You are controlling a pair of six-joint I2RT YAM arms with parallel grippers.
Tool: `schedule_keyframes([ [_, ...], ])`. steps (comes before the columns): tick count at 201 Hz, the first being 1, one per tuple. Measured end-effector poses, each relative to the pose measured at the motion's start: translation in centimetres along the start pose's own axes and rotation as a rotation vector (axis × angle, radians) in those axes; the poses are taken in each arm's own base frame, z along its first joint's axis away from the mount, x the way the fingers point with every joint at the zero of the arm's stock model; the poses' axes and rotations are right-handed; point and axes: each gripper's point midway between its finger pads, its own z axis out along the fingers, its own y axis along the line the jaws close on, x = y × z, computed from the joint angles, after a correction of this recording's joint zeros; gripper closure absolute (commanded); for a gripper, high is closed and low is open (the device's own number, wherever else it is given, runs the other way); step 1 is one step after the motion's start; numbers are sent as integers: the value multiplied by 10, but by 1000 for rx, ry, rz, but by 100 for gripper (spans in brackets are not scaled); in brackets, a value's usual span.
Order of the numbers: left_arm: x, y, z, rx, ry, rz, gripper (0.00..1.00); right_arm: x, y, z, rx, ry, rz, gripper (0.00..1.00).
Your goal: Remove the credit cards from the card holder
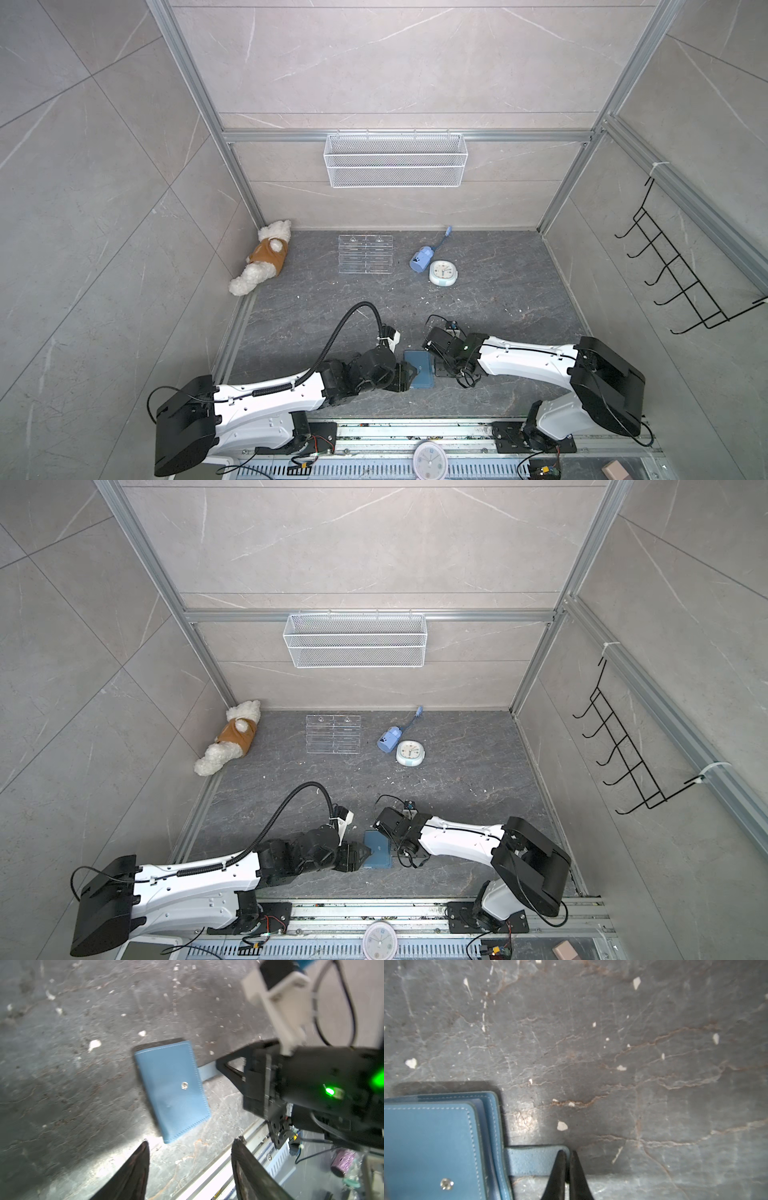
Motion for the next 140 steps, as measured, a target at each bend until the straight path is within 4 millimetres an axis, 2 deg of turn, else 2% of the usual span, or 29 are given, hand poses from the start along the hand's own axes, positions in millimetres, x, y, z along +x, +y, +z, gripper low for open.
schedule_keyframes([
  [25,11,-4,5,-70,35,155,31,0,0,0,-3,4,4,92],
  [53,37,-2,24,-167,118,365,31,0,0,0,-7,10,9,92],
  [69,44,-5,34,-198,148,454,31,0,0,0,-9,9,10,92],
  [91,47,-8,44,-240,160,532,31,0,0,1,-14,18,17,92],
  [140,44,7,56,-356,159,632,31,0,0,1,-23,30,27,92],
])
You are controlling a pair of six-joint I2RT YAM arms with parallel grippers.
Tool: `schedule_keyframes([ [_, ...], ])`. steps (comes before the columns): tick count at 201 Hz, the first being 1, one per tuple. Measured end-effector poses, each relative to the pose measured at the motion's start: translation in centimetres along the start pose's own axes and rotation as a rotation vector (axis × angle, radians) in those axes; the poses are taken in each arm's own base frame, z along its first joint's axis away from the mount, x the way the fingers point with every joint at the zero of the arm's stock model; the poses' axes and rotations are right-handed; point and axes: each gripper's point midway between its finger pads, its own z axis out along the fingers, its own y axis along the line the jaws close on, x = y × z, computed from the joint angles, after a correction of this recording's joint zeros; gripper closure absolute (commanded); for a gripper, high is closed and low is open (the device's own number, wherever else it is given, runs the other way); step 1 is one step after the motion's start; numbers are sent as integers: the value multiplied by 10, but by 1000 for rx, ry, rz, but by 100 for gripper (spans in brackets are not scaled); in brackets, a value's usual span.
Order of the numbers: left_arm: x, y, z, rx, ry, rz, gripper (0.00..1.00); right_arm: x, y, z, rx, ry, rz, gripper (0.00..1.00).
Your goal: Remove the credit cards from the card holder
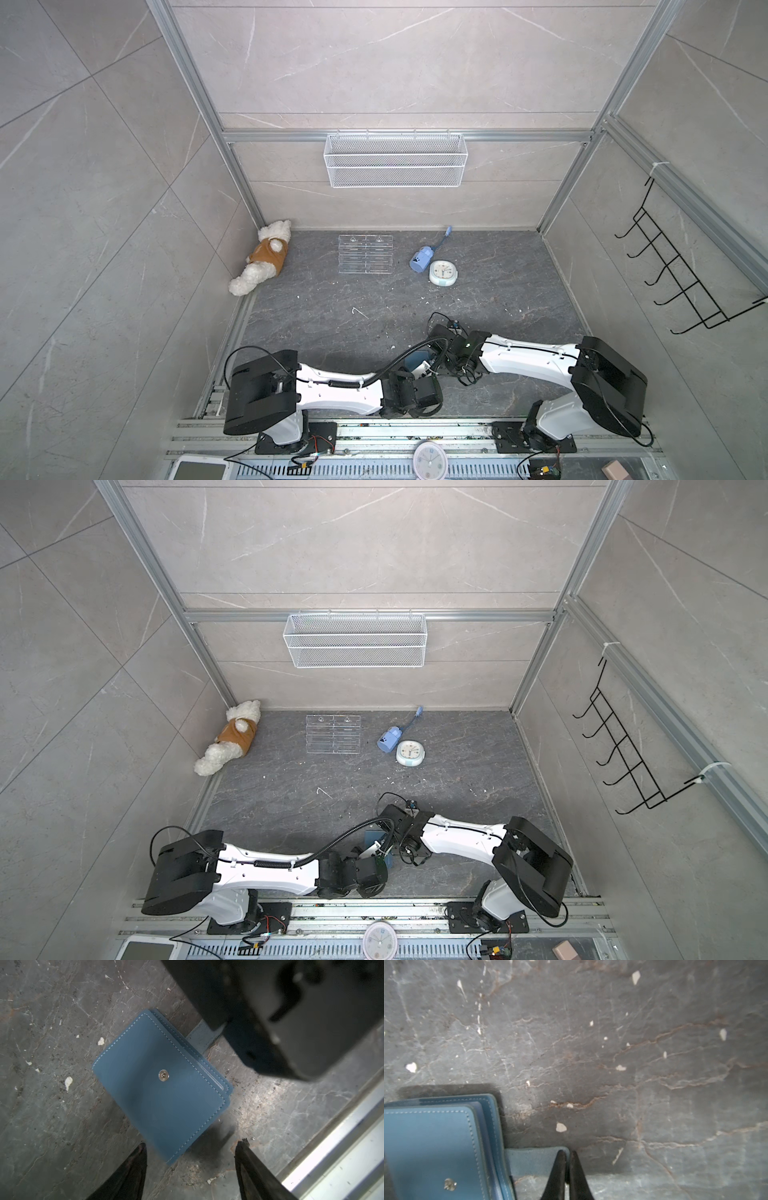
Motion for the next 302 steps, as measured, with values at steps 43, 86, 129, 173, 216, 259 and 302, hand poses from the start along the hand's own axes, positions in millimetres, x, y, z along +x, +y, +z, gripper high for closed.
schedule_keyframes([
  [43,-2,10,6,-75,-9,26,33,0,0,0,-2,1,2,92],
  [86,-4,19,5,-128,-27,25,34,0,0,0,-3,1,2,92],
  [129,-7,27,0,-155,-62,-7,33,0,0,0,-4,1,2,92],
  [173,-14,37,-8,-169,-130,-96,34,0,0,0,-3,0,-2,92],
  [216,-17,49,-14,-198,-192,-208,34,0,0,0,-3,-1,-3,91],
  [259,-8,73,-15,-249,-248,-378,35,0,0,0,-3,0,-11,91],
  [302,1,97,-16,-274,-312,-549,32,0,1,0,-4,2,-26,91],
])
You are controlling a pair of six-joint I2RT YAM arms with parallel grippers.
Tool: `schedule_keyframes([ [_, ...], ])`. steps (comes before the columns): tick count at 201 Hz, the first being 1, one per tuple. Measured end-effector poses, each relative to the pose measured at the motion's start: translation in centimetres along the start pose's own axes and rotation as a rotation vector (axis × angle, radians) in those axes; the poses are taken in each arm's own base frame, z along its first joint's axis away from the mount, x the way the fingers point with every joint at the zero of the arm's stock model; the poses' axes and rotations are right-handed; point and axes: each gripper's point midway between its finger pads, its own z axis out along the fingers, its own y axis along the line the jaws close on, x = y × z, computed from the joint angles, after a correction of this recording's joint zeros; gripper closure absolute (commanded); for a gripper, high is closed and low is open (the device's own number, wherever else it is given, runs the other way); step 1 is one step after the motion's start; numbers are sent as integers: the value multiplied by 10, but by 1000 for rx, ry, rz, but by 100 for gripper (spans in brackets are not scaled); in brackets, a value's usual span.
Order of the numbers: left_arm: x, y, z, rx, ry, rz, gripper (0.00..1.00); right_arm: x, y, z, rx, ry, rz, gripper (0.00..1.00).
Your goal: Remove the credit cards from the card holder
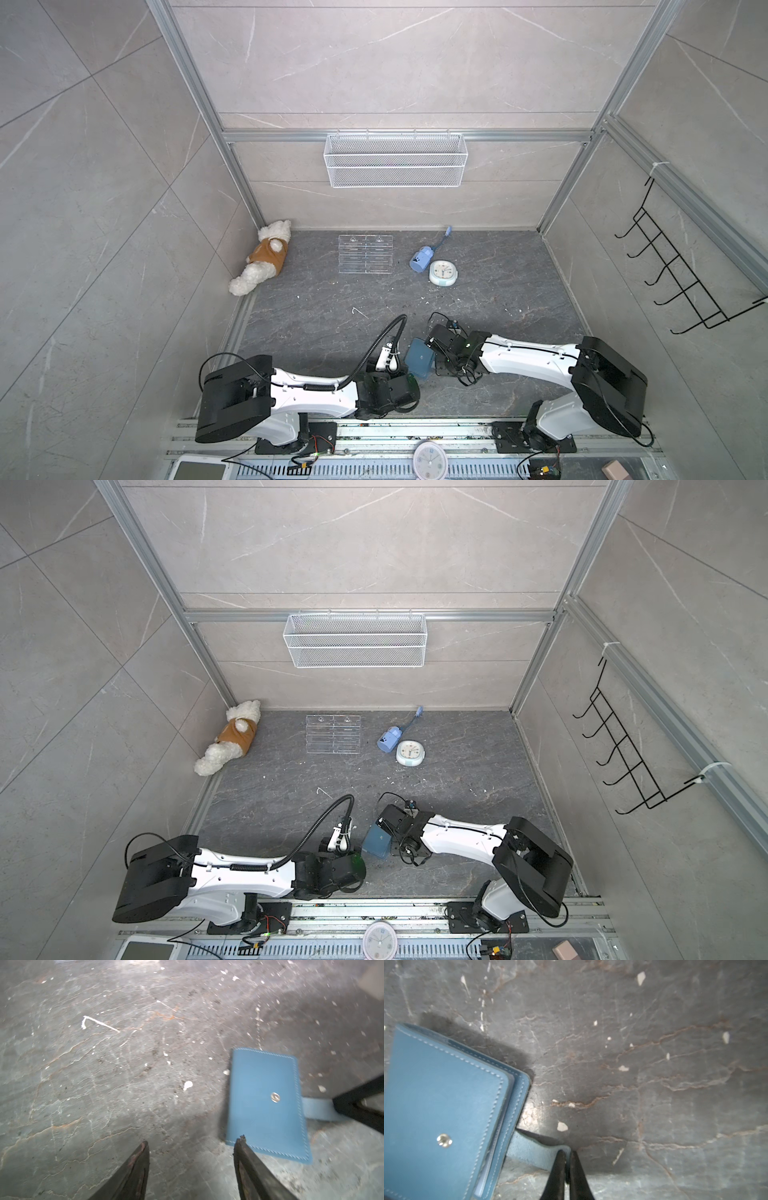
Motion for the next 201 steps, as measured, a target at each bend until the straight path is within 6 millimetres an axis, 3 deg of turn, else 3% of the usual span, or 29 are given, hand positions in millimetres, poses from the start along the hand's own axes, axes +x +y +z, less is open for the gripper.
schedule_keyframes([
  [29,-3,10,5,0,-16,-71,31,0,0,0,0,0,-5,91],
  [53,-7,-2,1,88,-20,-110,28,0,0,0,-1,0,-11,89],
  [89,3,-7,-6,210,14,-125,25,4,1,-4,-29,15,-21,72],
  [120,-9,-14,-11,286,56,-189,25,-3,0,-23,-99,-7,20,55],
  [147,-21,-9,-6,330,109,-295,25,-14,5,-50,-197,-55,53,55],
  [178,-24,-8,-3,376,182,-359,37,-16,20,-75,-332,-69,71,63],
  [201,-28,-9,3,400,235,-401,50,-13,36,-74,-427,-50,83,62],
])
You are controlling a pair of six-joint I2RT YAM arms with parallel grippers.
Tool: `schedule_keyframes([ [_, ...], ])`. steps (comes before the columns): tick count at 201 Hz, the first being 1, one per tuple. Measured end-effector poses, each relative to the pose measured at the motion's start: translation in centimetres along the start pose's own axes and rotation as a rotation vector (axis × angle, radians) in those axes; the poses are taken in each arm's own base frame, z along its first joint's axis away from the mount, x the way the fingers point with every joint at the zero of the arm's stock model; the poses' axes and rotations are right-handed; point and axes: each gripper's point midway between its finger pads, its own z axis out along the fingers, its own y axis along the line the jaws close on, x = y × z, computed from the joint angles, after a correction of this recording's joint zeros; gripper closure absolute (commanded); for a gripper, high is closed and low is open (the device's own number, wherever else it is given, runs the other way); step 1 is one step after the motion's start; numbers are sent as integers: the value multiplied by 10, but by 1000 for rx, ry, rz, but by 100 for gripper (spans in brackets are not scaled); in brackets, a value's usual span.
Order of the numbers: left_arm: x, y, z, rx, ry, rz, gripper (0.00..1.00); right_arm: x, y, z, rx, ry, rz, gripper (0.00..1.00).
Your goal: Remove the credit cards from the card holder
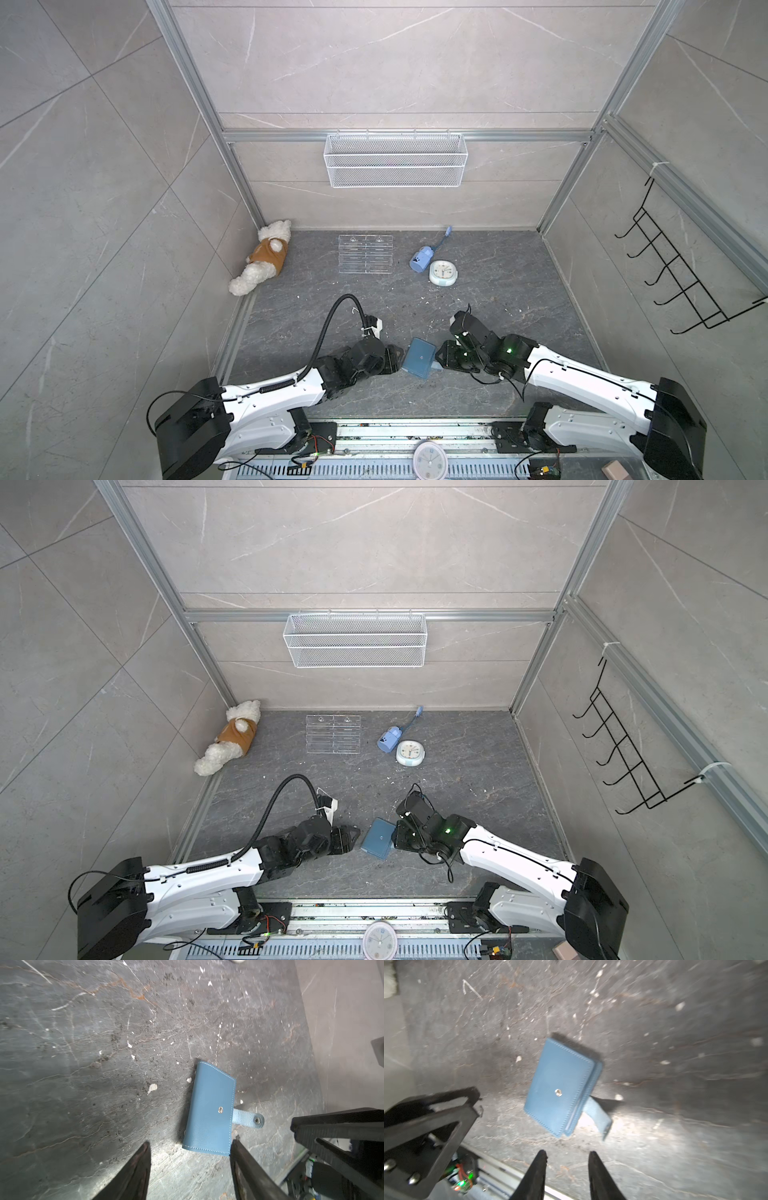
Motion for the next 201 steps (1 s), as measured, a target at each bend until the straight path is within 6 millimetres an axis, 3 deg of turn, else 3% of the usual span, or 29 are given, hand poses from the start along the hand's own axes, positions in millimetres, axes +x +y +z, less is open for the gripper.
schedule_keyframes([
  [24,5,3,12,-12,65,-26,56,10,0,20,-38,41,30,61],
  [75,36,17,30,-55,202,-57,65,18,1,54,-70,88,76,57],
  [201,44,17,38,-52,233,-84,73,17,3,70,-108,78,120,54],
])
